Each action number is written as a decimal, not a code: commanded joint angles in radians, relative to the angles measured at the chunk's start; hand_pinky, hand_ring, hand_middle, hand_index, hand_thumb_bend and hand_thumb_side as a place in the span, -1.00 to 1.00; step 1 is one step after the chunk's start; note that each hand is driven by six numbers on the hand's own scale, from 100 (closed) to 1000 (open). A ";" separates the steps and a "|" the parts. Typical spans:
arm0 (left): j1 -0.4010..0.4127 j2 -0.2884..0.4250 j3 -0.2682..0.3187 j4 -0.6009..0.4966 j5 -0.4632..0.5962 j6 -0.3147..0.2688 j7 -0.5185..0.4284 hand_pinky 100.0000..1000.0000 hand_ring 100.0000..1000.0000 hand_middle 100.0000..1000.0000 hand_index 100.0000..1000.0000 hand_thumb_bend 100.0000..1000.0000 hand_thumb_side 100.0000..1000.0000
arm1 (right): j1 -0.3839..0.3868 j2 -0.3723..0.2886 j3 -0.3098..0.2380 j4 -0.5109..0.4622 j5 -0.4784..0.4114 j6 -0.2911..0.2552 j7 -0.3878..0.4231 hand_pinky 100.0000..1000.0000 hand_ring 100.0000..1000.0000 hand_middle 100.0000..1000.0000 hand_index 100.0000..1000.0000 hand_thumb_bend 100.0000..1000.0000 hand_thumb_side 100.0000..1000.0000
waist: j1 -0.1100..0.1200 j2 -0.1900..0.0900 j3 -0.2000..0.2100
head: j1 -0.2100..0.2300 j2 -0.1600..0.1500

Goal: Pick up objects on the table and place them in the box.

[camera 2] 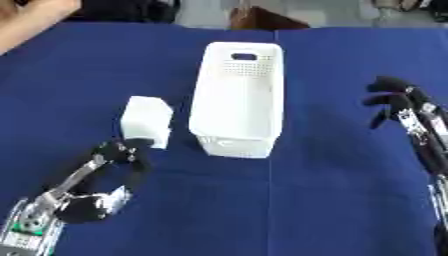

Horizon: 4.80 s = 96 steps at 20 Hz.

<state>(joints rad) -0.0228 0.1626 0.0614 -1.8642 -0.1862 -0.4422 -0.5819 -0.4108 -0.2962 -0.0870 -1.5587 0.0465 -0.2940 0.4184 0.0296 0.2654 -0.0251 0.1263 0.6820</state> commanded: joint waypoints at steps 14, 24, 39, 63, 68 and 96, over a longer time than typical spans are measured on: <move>0.005 0.032 0.003 -0.049 -0.033 -0.025 0.001 -0.09 -0.22 0.05 0.82 -1.00 -0.24 | -0.018 -0.011 -0.004 -0.013 -0.001 0.001 0.002 -0.22 0.34 0.48 0.78 -1.00 0.68 | -0.005 -0.020 0.002 | 0.011 -0.017; 0.178 0.394 0.037 -0.136 -0.438 -0.447 0.325 -0.12 -0.01 0.34 0.62 -0.86 -0.95 | 0.009 -0.024 -0.005 -0.005 0.004 0.004 0.004 -0.23 0.34 0.48 0.78 -1.00 0.68 | 0.021 -0.047 0.019 | -0.002 0.001; 0.244 0.512 -0.008 -0.136 -0.859 -0.465 0.723 0.09 0.10 0.39 0.63 -0.70 -0.87 | 0.011 -0.025 -0.003 -0.005 0.007 0.005 0.006 -0.22 0.34 0.48 0.78 -1.00 0.68 | 0.027 -0.058 0.019 | -0.010 -0.002; 0.094 0.907 0.009 -0.136 -0.588 -0.420 0.673 0.61 0.47 0.56 0.78 -0.32 -0.62 | 0.023 -0.037 0.004 0.012 0.013 0.004 0.016 -0.22 0.34 0.48 0.78 -1.00 0.68 | 0.045 -0.081 0.022 | -0.008 0.009; 0.078 0.917 0.012 -0.136 -0.525 -0.406 0.612 0.63 0.49 0.58 0.80 -0.38 -0.62 | 0.024 -0.038 0.003 0.012 0.013 0.004 0.017 -0.22 0.34 0.48 0.78 -1.00 0.68 | 0.047 -0.080 0.023 | -0.008 0.011; -0.130 1.029 -0.045 -0.018 -0.239 -0.307 0.293 0.74 0.62 0.64 0.83 -0.57 -0.03 | 0.043 -0.052 0.016 0.024 0.015 0.008 0.039 -0.23 0.34 0.48 0.78 -1.00 0.68 | 0.089 -0.101 0.014 | -0.014 0.017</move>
<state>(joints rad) -0.1461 1.1490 0.0055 -1.8817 -0.4347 -0.7494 -0.2840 -0.3650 -0.3315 -0.0683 -1.5214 0.0574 -0.2860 0.4542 0.1203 0.1852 -0.0129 0.1160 0.7010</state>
